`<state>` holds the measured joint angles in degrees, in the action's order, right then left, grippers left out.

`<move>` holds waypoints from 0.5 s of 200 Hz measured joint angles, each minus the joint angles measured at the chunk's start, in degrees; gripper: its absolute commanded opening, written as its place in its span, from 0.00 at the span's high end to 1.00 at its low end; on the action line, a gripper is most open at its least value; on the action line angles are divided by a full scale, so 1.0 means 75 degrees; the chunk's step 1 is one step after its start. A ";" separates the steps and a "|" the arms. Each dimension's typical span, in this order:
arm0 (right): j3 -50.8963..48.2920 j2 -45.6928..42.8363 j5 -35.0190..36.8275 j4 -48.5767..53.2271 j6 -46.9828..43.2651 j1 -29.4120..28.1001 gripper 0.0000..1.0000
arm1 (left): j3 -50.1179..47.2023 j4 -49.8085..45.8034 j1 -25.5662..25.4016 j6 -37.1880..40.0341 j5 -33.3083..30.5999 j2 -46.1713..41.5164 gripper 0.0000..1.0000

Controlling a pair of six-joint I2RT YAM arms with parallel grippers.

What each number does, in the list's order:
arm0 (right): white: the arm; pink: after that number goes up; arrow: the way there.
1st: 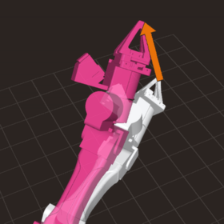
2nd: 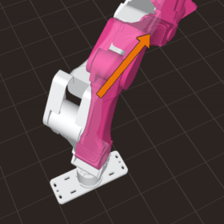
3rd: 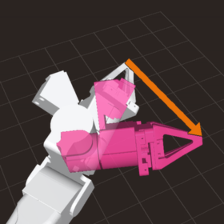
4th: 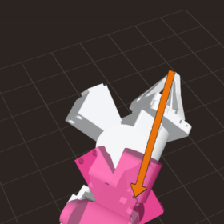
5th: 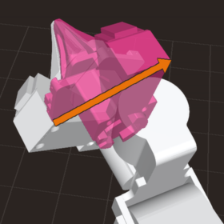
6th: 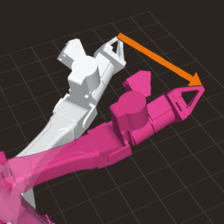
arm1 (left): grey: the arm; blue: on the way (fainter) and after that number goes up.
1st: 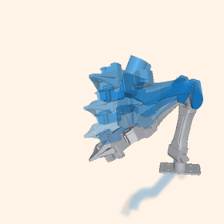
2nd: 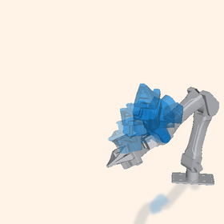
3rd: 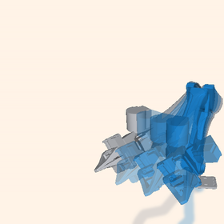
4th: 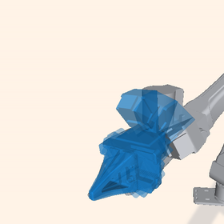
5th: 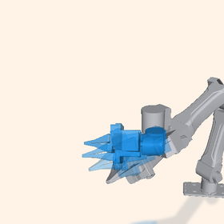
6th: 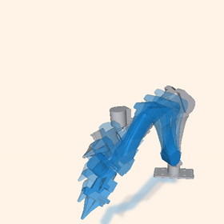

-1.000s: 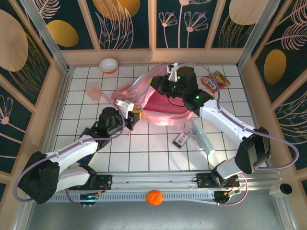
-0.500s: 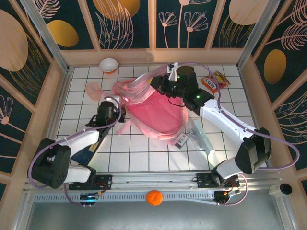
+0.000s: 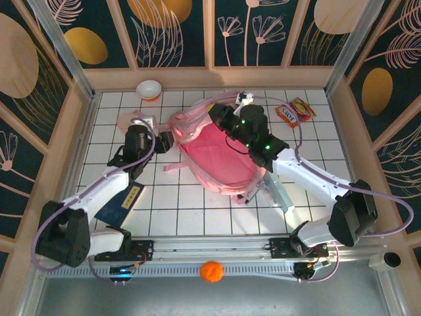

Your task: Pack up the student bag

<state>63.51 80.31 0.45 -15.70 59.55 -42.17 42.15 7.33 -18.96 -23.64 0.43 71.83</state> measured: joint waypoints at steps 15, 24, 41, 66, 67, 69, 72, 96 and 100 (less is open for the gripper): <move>-0.0079 0.0058 0.0580 -0.0236 0.0070 -0.0268 1.00 | 0.0230 -0.0373 0.0000 -0.0306 -0.0160 -0.0303 0.37; -0.0079 0.0149 0.0927 -0.0408 0.0082 -0.0414 1.00 | 0.0364 -0.0580 0.0000 -0.0536 -0.0289 -0.0393 0.37; -0.0073 0.0399 0.1355 -0.0778 0.0085 -0.0600 1.00 | 0.0562 -0.0953 0.0000 -0.0912 -0.0516 -0.0455 0.37; 0.0131 0.1049 0.1536 -0.1285 0.0085 -0.0664 1.00 | 0.0612 -0.1378 0.0000 -0.1399 -0.0682 -0.0455 0.37; 0.0143 0.1072 0.1539 -0.1300 0.0087 -0.0662 1.00 | 0.0612 -0.1399 0.0000 -0.1413 -0.0691 -0.0455 0.37; 0.0178 0.1148 0.1536 -0.1335 0.0087 -0.0662 1.00 | 0.0612 -0.1428 0.0000 -0.1445 -0.0702 -0.0455 0.37; 0.0227 0.1236 0.1536 -0.1370 0.0090 -0.0656 1.00 | 0.0612 -0.1475 0.0000 -0.1492 -0.0726 -0.0455 0.37; 0.0551 0.1897 0.1521 -0.1591 0.0114 -0.0600 1.00 | 0.0612 -0.1676 0.0000 -0.1714 -0.0799 -0.0460 0.37; 0.0568 0.1970 0.1498 -0.1620 0.0114 -0.0589 1.00 | 0.0612 -0.1693 0.0000 -0.1743 -0.0816 -0.0463 0.37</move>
<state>67.77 95.09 11.68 -27.86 60.40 -46.59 46.74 -5.37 -18.96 -36.71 -5.69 68.36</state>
